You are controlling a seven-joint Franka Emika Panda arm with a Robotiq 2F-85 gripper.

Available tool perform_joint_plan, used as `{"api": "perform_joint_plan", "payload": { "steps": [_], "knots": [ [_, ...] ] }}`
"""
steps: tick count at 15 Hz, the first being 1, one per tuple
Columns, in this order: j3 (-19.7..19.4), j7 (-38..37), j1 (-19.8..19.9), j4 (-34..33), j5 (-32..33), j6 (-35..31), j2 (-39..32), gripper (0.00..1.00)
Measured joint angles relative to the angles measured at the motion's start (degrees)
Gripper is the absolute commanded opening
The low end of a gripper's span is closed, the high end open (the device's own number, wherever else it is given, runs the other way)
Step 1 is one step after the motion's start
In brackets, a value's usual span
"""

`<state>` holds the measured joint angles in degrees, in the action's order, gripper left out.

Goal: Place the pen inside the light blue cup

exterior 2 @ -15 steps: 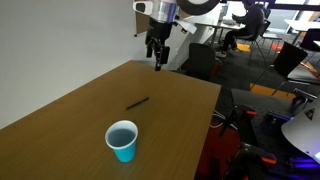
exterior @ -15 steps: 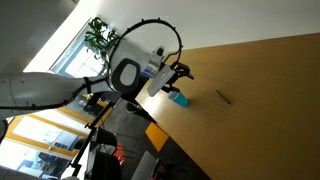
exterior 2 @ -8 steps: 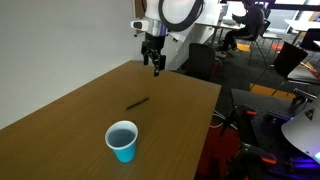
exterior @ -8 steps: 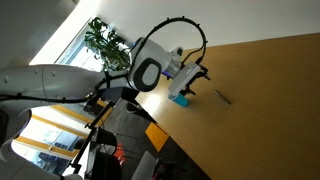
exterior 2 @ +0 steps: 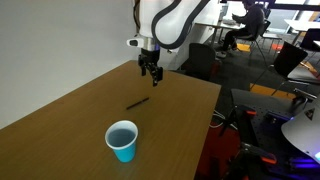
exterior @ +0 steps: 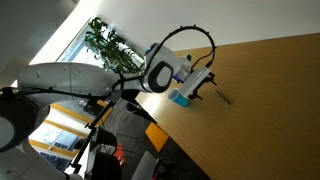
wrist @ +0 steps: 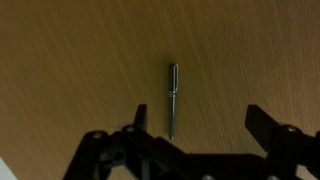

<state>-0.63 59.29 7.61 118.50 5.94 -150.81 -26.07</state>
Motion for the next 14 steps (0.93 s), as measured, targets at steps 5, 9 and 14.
{"api": "perform_joint_plan", "payload": {
  "steps": [5,9,14],
  "knots": [
    [0.35,-0.02,-0.34,-1.99,1.17,0.0,-3.89,1.0],
    [1.96,-0.02,0.05,-4.5,1.17,0.02,-7.08,1.0],
    [3.93,0.03,0.23,-8.16,1.17,0.2,-10.59,1.0]
  ]
}}
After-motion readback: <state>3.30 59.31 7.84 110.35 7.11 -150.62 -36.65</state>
